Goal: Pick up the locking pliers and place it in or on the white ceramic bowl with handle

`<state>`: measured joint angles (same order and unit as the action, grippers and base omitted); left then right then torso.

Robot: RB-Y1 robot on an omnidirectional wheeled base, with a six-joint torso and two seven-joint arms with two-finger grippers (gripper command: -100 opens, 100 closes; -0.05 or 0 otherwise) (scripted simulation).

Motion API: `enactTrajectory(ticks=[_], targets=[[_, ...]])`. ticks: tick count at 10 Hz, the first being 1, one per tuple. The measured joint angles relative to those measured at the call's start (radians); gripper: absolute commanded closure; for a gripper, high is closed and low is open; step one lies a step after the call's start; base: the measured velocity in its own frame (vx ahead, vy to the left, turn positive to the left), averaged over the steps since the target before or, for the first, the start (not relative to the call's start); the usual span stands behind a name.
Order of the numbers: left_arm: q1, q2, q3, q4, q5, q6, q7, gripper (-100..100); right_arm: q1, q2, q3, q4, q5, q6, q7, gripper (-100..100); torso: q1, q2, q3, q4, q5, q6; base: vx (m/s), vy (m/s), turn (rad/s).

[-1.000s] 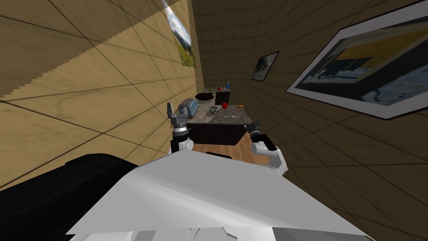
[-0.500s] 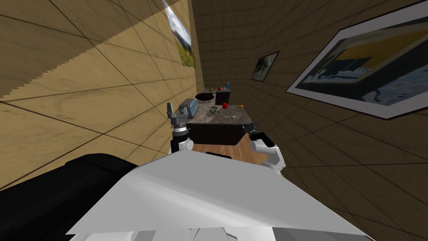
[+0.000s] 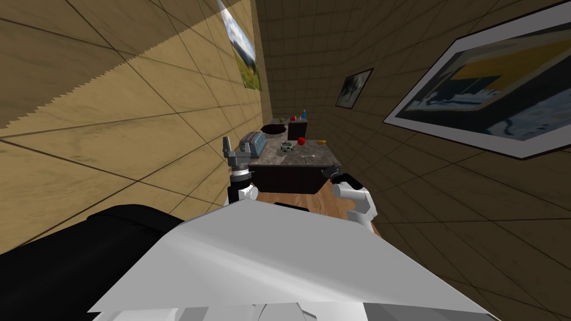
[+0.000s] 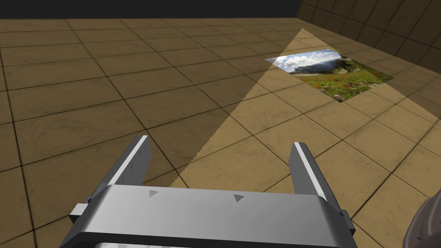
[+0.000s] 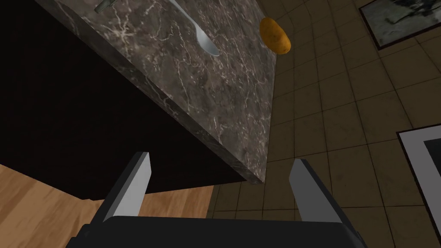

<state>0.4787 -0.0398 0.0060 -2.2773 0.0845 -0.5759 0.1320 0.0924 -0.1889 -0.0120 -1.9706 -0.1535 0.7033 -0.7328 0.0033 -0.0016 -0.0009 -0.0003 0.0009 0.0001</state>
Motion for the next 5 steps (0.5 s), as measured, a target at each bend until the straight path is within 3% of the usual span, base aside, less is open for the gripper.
enactTrajectory(ticks=[5], targets=[[0.000,0.000,0.000,0.000,0.000,0.000,0.000,0,-0.068,-0.007,-0.006,0.068,-0.028,0.143,-0.130,-100,0.000,-0.001,-0.001,0.000,0.000,0.000,0.034,0.049,-0.009]])
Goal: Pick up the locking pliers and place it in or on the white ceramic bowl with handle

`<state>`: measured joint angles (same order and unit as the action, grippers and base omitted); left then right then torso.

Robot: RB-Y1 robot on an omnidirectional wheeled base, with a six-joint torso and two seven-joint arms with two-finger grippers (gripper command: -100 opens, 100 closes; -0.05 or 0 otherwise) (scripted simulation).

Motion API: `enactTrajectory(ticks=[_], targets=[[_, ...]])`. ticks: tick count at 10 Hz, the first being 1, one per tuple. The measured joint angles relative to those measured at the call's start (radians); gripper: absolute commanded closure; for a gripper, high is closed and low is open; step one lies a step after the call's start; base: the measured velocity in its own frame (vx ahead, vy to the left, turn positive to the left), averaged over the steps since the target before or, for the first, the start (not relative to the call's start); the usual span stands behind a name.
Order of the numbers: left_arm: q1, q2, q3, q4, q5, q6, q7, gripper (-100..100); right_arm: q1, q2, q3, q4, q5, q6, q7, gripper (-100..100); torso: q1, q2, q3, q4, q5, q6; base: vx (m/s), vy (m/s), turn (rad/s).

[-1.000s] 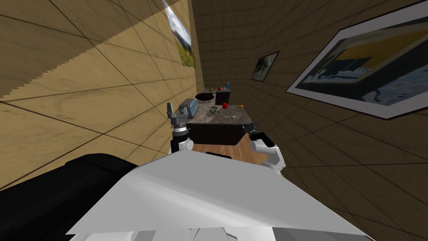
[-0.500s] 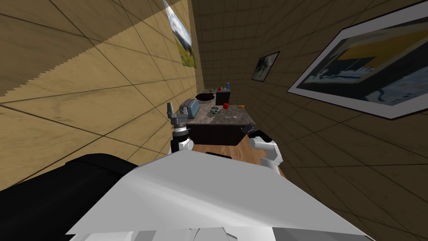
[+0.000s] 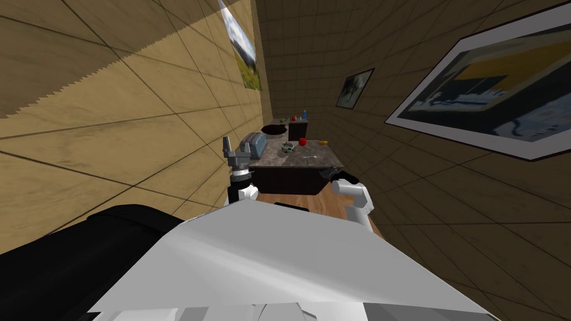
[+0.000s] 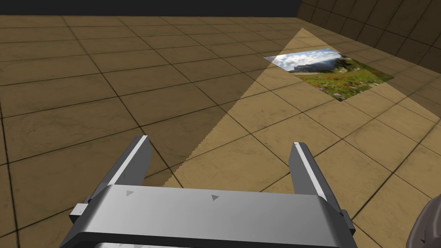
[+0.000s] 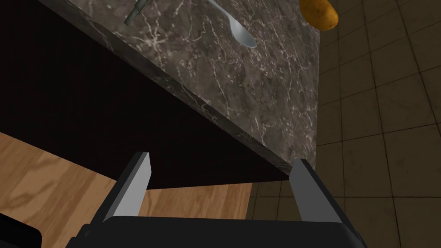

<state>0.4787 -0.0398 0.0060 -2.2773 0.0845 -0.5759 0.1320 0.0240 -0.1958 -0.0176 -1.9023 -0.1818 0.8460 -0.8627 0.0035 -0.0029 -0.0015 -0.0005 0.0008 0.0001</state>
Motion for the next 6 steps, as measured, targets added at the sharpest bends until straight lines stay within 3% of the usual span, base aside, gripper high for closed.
enactTrajectory(ticks=[6], targets=[[0.000,0.000,0.000,0.000,0.000,0.000,0.000,0,-0.077,-0.002,-0.009,0.066,-0.020,0.153,-0.131,-100,0.001,-0.001,-0.001,0.000,0.000,0.000,0.046,0.046,-0.008]])
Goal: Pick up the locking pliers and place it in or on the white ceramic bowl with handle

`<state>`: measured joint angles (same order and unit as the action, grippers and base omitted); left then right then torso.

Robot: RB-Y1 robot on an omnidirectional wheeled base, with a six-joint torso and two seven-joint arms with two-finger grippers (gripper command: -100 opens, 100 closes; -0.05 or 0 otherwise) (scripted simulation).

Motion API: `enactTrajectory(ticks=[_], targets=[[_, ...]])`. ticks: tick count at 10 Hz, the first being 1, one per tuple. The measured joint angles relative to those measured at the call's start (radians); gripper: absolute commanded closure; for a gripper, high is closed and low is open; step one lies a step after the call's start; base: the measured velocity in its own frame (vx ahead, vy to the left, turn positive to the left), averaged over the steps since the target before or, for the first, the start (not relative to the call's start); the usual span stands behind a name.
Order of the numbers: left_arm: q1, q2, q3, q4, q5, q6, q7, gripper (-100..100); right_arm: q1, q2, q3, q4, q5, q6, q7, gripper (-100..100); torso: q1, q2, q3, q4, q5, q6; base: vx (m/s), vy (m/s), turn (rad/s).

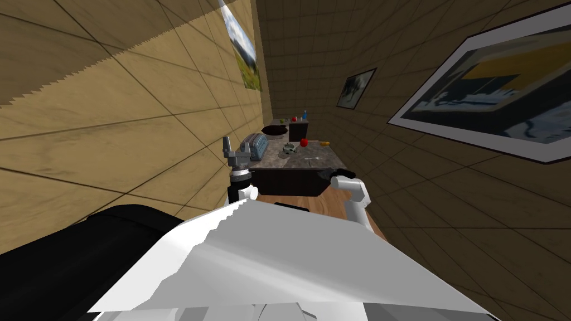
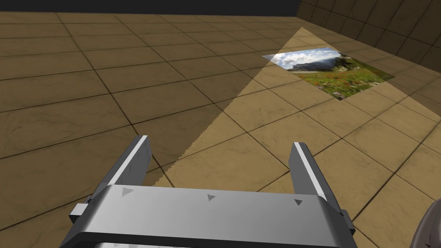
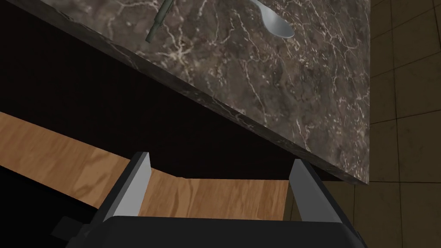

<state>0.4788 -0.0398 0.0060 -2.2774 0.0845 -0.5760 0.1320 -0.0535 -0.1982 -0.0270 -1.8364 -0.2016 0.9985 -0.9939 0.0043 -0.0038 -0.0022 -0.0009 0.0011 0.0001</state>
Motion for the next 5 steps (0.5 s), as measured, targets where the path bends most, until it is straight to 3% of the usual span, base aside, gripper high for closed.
enactTrajectory(ticks=[5], targets=[[0.000,0.000,0.000,0.000,0.000,0.000,0.000,0,-0.072,-0.005,-0.014,0.059,-0.027,0.134,-0.123,-100,-0.001,-0.001,-0.001,0.000,0.000,0.000,0.064,0.051,-0.008]])
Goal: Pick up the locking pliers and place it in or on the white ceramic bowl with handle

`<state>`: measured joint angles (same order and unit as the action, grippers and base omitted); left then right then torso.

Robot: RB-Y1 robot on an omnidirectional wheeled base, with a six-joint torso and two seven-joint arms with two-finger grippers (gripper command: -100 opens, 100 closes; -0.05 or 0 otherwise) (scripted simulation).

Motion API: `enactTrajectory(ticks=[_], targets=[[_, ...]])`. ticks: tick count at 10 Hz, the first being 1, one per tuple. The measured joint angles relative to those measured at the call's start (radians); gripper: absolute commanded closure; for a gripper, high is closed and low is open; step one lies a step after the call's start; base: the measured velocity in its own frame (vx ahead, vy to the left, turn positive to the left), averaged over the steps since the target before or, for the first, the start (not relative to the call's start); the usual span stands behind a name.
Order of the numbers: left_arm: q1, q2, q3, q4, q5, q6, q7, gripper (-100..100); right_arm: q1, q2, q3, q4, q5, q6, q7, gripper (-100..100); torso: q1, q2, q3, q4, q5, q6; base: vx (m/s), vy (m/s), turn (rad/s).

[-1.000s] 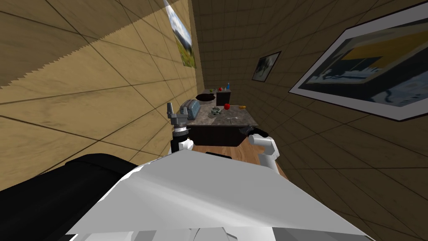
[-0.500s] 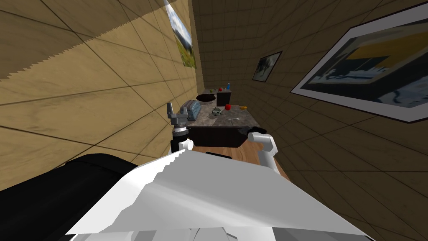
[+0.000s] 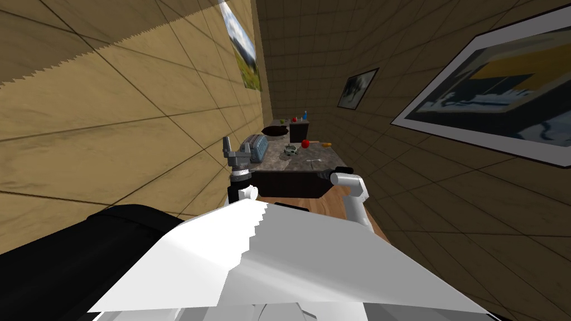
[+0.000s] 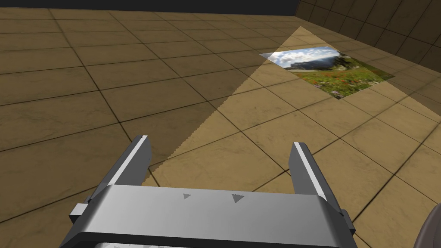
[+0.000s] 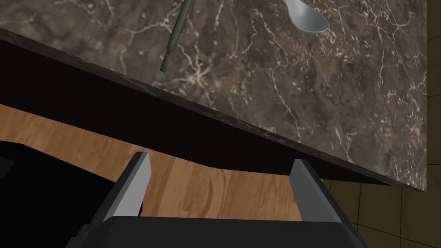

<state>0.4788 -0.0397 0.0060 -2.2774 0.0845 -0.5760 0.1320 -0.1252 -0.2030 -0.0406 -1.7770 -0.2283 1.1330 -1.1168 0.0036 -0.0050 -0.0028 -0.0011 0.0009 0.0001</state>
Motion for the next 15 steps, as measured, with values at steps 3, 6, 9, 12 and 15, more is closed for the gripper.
enactTrajectory(ticks=[3,6,9,12,15], targets=[[0.000,0.000,0.000,0.000,0.000,0.000,0.000,0,-0.049,-0.005,-0.012,0.045,-0.020,0.074,-0.074,-100,0.001,-0.002,-0.001,-0.001,0.000,0.000,0.092,0.062,-0.013],[0.000,0.000,0.000,0.000,0.000,0.000,0.000,0,-0.098,-0.012,-0.023,0.087,-0.037,0.151,-0.155,-100,0.001,-0.002,-0.001,-0.001,0.000,0.000,0.090,0.068,-0.010],[0.000,0.000,0.000,0.000,0.000,0.000,0.000,0,-0.137,-0.019,-0.034,0.121,-0.053,0.214,-0.225,-100,-0.001,-0.001,-0.001,0.000,0.000,0.000,0.089,0.054,-0.010],[0.000,0.000,0.000,0.000,0.000,0.000,0.000,0,-0.181,-0.030,-0.047,0.157,-0.072,0.278,-0.295,-100,0.000,-0.001,-0.001,-0.001,0.000,0.000,0.090,0.067,-0.008],[0.000,0.000,0.000,0.000,0.000,0.000,0.000,0,-0.195,-0.034,-0.052,0.167,-0.078,0.298,-0.319,-100,-0.004,0.005,0.002,0.001,-0.001,0.000,0.000,0.000,0.000]])
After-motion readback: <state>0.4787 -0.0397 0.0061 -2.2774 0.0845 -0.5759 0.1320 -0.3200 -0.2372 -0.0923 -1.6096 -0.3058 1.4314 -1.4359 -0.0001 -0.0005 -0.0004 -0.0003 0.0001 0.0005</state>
